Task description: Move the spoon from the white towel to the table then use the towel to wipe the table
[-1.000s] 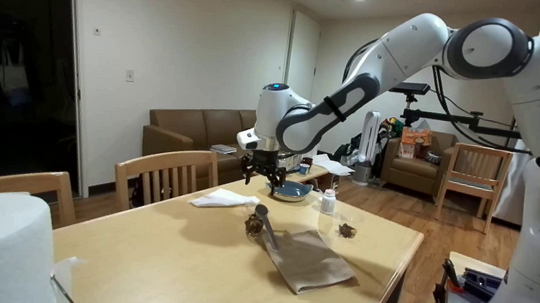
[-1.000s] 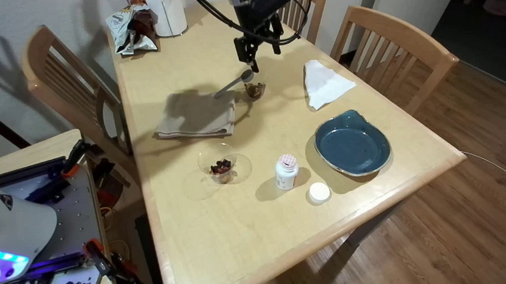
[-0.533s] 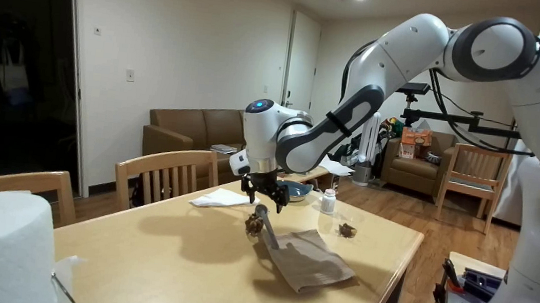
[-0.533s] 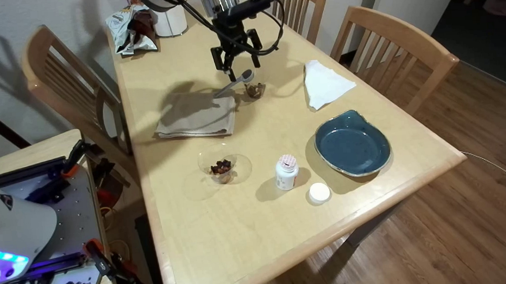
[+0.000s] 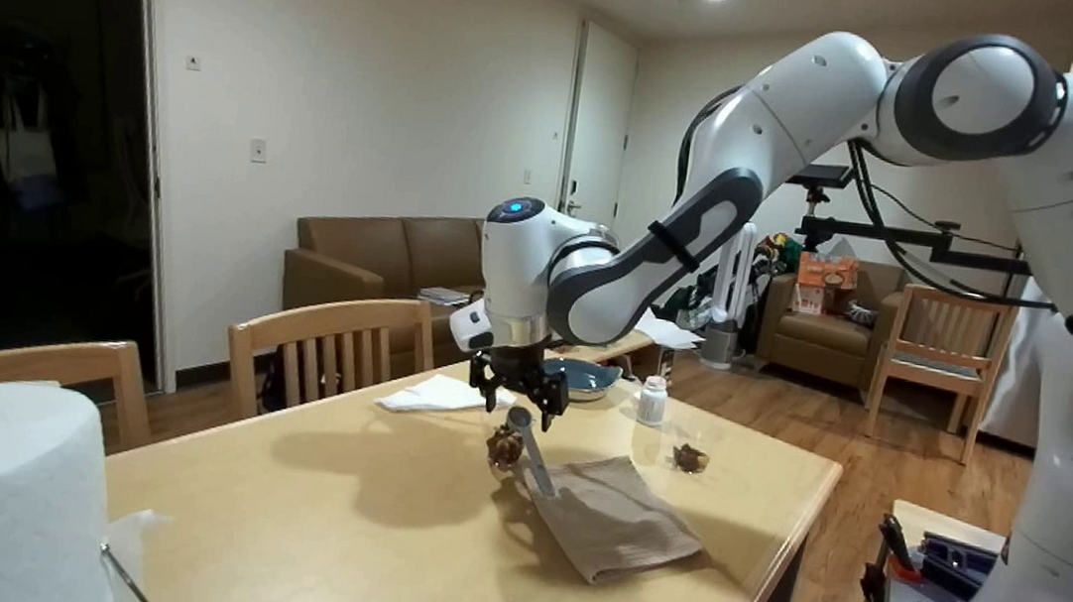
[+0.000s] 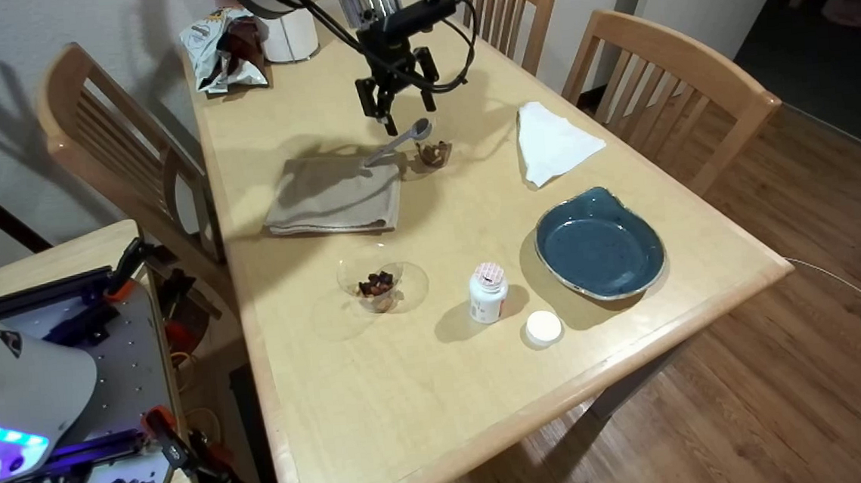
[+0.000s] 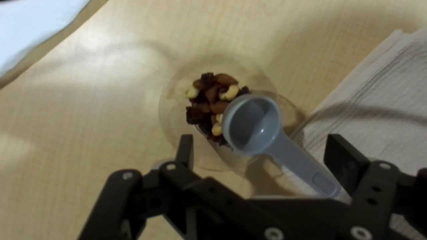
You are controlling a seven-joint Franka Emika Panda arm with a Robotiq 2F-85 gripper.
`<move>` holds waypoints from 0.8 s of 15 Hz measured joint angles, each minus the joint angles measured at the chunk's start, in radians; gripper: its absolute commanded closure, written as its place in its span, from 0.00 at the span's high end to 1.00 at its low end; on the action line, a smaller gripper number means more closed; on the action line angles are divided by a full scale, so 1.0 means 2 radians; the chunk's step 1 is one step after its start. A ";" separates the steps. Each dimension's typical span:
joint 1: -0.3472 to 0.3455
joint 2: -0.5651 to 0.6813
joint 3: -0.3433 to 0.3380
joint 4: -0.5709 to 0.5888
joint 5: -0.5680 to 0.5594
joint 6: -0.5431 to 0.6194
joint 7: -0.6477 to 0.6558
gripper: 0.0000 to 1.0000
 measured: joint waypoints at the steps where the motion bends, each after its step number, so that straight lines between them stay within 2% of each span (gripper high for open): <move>1: -0.003 0.003 0.008 0.002 0.000 0.006 -0.012 1.00; 4: -0.013 0.021 0.037 0.011 0.003 0.023 -0.058 1.00; 8: -0.026 0.065 0.084 0.029 0.034 0.049 -0.132 1.00; 12: -0.026 0.112 0.125 0.053 0.067 0.043 -0.209 1.00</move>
